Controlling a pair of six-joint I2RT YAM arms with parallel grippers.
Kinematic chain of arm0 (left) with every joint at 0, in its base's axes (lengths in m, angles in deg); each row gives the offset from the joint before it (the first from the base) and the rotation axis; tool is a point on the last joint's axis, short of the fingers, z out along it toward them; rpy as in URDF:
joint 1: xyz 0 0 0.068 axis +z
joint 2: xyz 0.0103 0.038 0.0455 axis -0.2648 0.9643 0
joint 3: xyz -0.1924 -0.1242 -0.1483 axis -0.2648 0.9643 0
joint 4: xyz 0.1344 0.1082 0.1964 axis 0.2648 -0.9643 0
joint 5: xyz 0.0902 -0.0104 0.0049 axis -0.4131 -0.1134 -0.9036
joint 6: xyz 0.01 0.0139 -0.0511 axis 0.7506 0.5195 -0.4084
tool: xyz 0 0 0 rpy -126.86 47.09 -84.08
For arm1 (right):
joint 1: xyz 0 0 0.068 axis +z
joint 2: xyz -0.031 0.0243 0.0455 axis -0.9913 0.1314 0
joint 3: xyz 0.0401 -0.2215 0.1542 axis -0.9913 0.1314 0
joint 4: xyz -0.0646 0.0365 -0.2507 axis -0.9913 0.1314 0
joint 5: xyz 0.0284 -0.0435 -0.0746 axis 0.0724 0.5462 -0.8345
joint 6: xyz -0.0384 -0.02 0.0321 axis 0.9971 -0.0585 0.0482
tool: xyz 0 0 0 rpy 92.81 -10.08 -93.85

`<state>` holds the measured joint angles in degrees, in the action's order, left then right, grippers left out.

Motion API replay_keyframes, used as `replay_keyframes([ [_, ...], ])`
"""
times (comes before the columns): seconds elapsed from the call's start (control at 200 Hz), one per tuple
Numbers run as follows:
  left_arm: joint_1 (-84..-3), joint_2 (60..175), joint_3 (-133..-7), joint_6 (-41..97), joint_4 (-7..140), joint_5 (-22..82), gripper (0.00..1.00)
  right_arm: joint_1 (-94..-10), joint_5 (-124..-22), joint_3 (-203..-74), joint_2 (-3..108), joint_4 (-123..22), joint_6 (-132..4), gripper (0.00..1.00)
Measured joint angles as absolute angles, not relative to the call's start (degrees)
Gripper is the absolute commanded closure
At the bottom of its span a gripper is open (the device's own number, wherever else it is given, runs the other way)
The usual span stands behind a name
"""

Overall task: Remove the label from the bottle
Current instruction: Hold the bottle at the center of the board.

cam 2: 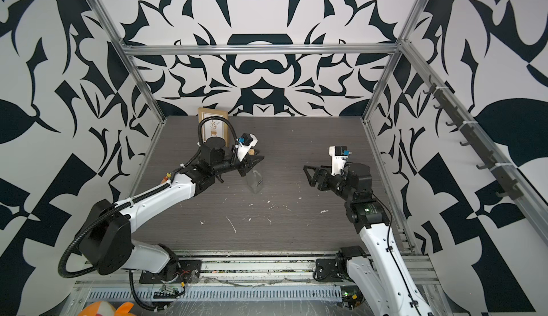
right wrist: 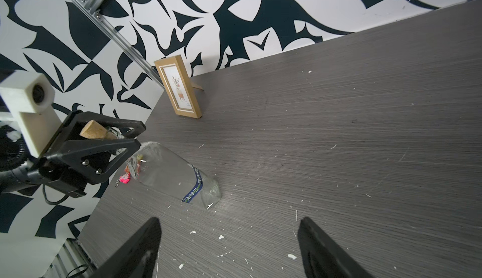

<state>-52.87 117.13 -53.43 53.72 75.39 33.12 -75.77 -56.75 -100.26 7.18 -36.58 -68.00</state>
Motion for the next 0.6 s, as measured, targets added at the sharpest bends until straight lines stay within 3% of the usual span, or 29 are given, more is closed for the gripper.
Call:
replay_keyframes([
  [0.05, -53.5, 117.2, -53.9, 53.5, 74.6, 30.9, 0.91, -74.7, -56.7, -99.9, 7.2, -37.0, -66.7, 0.04],
  [0.19, -53.8, 117.9, -55.6, 51.1, 72.5, 25.4, 1.00, -69.2, -57.1, -98.9, 8.3, -37.5, -59.3, 0.02],
  [0.6, -53.8, 118.5, -54.5, 46.2, 75.9, 20.0, 1.00, -48.5, -63.8, -96.7, 25.1, -45.1, -40.4, 0.02],
])
